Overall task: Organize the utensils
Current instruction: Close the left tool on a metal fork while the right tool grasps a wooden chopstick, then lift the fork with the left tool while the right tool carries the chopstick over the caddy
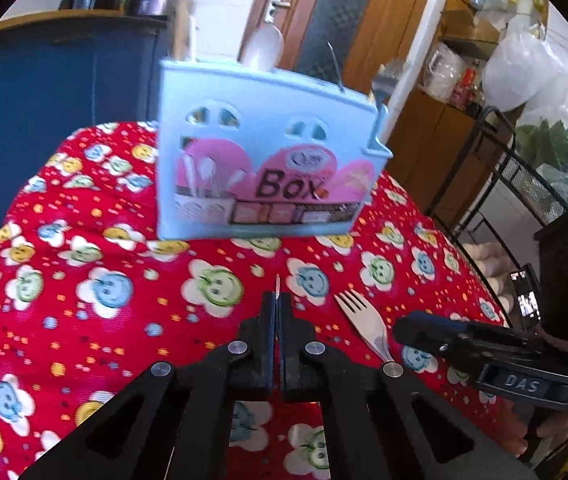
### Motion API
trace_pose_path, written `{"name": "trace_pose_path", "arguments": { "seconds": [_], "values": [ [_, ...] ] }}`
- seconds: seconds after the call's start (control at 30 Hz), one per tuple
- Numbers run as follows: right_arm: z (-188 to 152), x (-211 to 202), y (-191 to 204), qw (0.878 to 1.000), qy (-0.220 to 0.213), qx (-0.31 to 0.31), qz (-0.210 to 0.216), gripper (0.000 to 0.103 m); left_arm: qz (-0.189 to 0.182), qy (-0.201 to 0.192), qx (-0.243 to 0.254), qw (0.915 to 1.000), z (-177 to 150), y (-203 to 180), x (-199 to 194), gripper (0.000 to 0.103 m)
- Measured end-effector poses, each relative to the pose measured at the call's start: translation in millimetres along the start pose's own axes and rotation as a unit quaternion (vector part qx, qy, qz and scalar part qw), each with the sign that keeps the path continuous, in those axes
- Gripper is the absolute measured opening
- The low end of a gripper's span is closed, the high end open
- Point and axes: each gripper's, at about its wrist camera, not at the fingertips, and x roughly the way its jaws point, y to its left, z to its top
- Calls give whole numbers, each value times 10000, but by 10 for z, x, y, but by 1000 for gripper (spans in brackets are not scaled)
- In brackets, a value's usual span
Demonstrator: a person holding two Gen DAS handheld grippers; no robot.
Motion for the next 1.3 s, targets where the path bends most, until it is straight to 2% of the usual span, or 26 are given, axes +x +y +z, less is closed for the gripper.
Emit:
{"name": "trace_pose_path", "arguments": {
  "seconds": [0.27,0.3,0.4,0.47,0.6,0.83,1.0,1.3],
  "values": [
    [93,210,15,9991,335,64,240,37,181,-411,-76,9990,71,186,-239,1],
    [109,221,12,9990,351,84,269,35,202,-461,-84,9987,81,210,-266,1],
    [143,264,1,9982,455,174,341,15,276,-571,-79,9980,101,238,-309,1],
    [142,265,-5,9980,456,190,400,11,286,-606,-93,9977,108,240,-321,1],
    [115,187,89,9988,281,30,401,5,348,-716,-90,9968,116,241,-386,1],
    [92,-49,207,9988,-143,-23,466,5,434,-1041,-27,9936,140,194,-558,1],
    [77,-272,296,9976,-579,-154,356,5,487,-1314,12,9901,164,154,-728,1],
    [64,-616,443,9910,-1273,-396,127,5,483,-1569,-32,9864,215,124,-914,1]
  ]
}}
